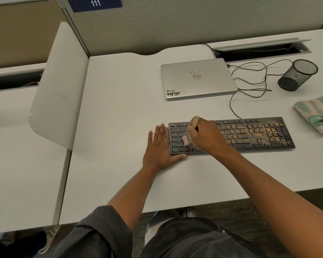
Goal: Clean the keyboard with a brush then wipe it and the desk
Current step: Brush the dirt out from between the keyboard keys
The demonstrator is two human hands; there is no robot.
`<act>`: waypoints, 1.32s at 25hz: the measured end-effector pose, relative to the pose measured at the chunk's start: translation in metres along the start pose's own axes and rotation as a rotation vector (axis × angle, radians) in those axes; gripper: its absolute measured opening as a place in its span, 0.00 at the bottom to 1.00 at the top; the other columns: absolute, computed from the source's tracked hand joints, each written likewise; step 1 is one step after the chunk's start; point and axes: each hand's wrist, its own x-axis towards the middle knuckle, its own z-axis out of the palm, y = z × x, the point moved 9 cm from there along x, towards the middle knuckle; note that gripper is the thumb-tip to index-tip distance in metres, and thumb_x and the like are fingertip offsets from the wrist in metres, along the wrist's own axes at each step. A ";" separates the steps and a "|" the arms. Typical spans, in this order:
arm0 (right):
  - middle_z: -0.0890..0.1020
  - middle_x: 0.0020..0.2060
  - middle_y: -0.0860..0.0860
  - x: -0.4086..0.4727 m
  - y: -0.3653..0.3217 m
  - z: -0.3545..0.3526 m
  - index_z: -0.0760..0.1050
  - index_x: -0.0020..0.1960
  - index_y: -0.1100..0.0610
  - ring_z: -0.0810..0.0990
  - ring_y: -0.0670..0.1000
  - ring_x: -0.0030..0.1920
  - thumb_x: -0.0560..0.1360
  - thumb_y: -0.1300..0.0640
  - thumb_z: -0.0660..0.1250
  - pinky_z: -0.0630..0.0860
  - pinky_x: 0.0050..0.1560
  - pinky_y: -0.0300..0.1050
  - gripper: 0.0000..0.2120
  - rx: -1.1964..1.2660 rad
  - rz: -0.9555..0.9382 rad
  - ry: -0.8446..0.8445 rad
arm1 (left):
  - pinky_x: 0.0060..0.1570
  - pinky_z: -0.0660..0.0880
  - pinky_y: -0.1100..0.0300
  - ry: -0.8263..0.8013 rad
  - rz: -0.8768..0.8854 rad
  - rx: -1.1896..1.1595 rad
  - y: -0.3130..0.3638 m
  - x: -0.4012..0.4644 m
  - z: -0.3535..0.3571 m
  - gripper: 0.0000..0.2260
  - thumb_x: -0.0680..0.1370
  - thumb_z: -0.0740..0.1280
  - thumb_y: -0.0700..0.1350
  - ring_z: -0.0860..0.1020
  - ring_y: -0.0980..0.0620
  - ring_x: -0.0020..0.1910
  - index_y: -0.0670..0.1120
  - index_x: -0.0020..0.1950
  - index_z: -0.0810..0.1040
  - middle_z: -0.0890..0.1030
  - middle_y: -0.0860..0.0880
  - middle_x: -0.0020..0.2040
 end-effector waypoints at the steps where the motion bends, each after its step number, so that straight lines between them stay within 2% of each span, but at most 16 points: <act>1: 0.82 0.36 0.51 0.000 -0.001 0.005 0.77 0.46 0.57 0.80 0.51 0.37 0.80 0.57 0.60 0.76 0.39 0.46 0.09 -0.024 -0.008 -0.016 | 0.79 0.37 0.42 -0.002 -0.002 0.002 0.000 0.000 0.001 0.58 0.69 0.49 0.83 0.35 0.47 0.81 0.42 0.83 0.40 0.40 0.42 0.83; 5: 0.83 0.33 0.56 -0.001 0.003 0.021 0.79 0.41 0.62 0.83 0.56 0.36 0.80 0.57 0.59 0.80 0.41 0.50 0.15 -0.136 0.017 -0.188 | 0.79 0.37 0.42 0.018 -0.010 -0.007 0.000 0.000 -0.001 0.56 0.70 0.48 0.81 0.36 0.47 0.81 0.42 0.83 0.41 0.41 0.42 0.83; 7: 0.83 0.33 0.55 0.004 0.002 0.015 0.78 0.42 0.62 0.82 0.55 0.36 0.80 0.56 0.59 0.79 0.40 0.49 0.14 -0.112 0.028 -0.151 | 0.79 0.37 0.42 0.002 -0.006 -0.002 -0.001 0.001 0.001 0.57 0.69 0.48 0.82 0.34 0.47 0.81 0.42 0.83 0.40 0.40 0.42 0.83; 10: 0.82 0.36 0.52 0.011 -0.005 0.007 0.77 0.45 0.59 0.79 0.52 0.39 0.80 0.56 0.59 0.72 0.40 0.45 0.11 -0.059 0.016 -0.073 | 0.79 0.37 0.42 -0.006 -0.003 -0.009 -0.001 0.000 0.001 0.58 0.69 0.48 0.84 0.34 0.47 0.81 0.43 0.83 0.39 0.39 0.43 0.83; 13: 0.80 0.34 0.54 0.007 -0.006 0.025 0.76 0.40 0.60 0.79 0.55 0.38 0.80 0.56 0.59 0.70 0.38 0.46 0.14 -0.119 0.017 -0.192 | 0.79 0.37 0.42 -0.001 -0.008 -0.002 -0.001 0.000 0.001 0.57 0.70 0.47 0.82 0.34 0.47 0.81 0.42 0.83 0.40 0.39 0.42 0.83; 15: 0.81 0.35 0.55 0.001 0.001 0.027 0.78 0.40 0.60 0.81 0.56 0.38 0.80 0.57 0.60 0.75 0.40 0.48 0.13 -0.127 0.050 -0.247 | 0.79 0.38 0.42 0.006 -0.009 -0.007 -0.001 0.000 0.001 0.56 0.71 0.48 0.82 0.35 0.47 0.81 0.41 0.83 0.41 0.40 0.42 0.83; 17: 0.84 0.38 0.54 -0.001 0.008 0.017 0.80 0.44 0.60 0.82 0.54 0.41 0.79 0.57 0.61 0.77 0.45 0.48 0.11 -0.080 0.066 -0.193 | 0.79 0.37 0.42 -0.007 -0.005 0.000 -0.001 0.000 0.002 0.58 0.69 0.47 0.83 0.35 0.47 0.81 0.41 0.83 0.40 0.40 0.42 0.83; 19: 0.84 0.40 0.49 -0.005 0.009 0.004 0.81 0.43 0.58 0.81 0.50 0.43 0.77 0.59 0.63 0.75 0.45 0.44 0.09 0.023 0.033 -0.066 | 0.79 0.37 0.42 -0.019 -0.002 0.004 -0.001 0.000 0.003 0.59 0.68 0.46 0.84 0.34 0.47 0.81 0.42 0.83 0.39 0.39 0.42 0.83; 21: 0.85 0.41 0.46 -0.017 0.002 0.007 0.82 0.41 0.56 0.81 0.45 0.42 0.75 0.61 0.65 0.76 0.46 0.41 0.08 0.129 -0.049 -0.010 | 0.79 0.37 0.42 -0.022 -0.001 0.000 -0.001 0.000 0.001 0.59 0.68 0.46 0.84 0.34 0.46 0.81 0.41 0.83 0.39 0.39 0.42 0.83; 23: 0.86 0.42 0.45 -0.036 -0.001 0.020 0.83 0.44 0.53 0.80 0.43 0.42 0.75 0.63 0.68 0.76 0.47 0.39 0.08 0.170 -0.147 -0.001 | 0.79 0.37 0.42 -0.028 0.001 0.005 0.000 0.000 0.001 0.59 0.68 0.46 0.83 0.34 0.46 0.81 0.41 0.82 0.39 0.38 0.42 0.83; 26: 0.83 0.44 0.46 -0.067 0.012 0.028 0.84 0.53 0.52 0.78 0.45 0.43 0.75 0.65 0.71 0.73 0.44 0.37 0.11 0.122 -0.202 0.087 | 0.79 0.37 0.42 -0.023 0.000 0.001 -0.001 0.000 0.000 0.58 0.69 0.47 0.83 0.34 0.46 0.81 0.41 0.83 0.39 0.39 0.42 0.83; 28: 0.84 0.45 0.48 -0.079 0.025 0.025 0.83 0.56 0.53 0.80 0.49 0.44 0.75 0.66 0.71 0.77 0.44 0.42 0.13 0.069 -0.155 0.163 | 0.79 0.37 0.42 -0.033 0.001 -0.003 -0.001 -0.001 0.000 0.58 0.69 0.47 0.83 0.34 0.46 0.81 0.41 0.83 0.39 0.38 0.42 0.83; 30: 0.85 0.47 0.50 -0.085 0.027 0.023 0.82 0.57 0.52 0.82 0.52 0.46 0.76 0.63 0.71 0.79 0.46 0.45 0.11 0.062 -0.104 0.207 | 0.79 0.37 0.42 -0.039 0.007 -0.006 0.000 -0.001 0.000 0.59 0.69 0.46 0.83 0.34 0.46 0.81 0.41 0.83 0.39 0.38 0.42 0.83; 33: 0.85 0.49 0.48 -0.089 0.014 0.025 0.82 0.56 0.53 0.83 0.48 0.48 0.76 0.54 0.73 0.76 0.49 0.38 0.10 0.034 -0.104 0.253 | 0.79 0.36 0.42 -0.036 0.016 -0.023 0.000 -0.001 -0.003 0.59 0.67 0.43 0.85 0.33 0.46 0.81 0.42 0.83 0.38 0.37 0.42 0.83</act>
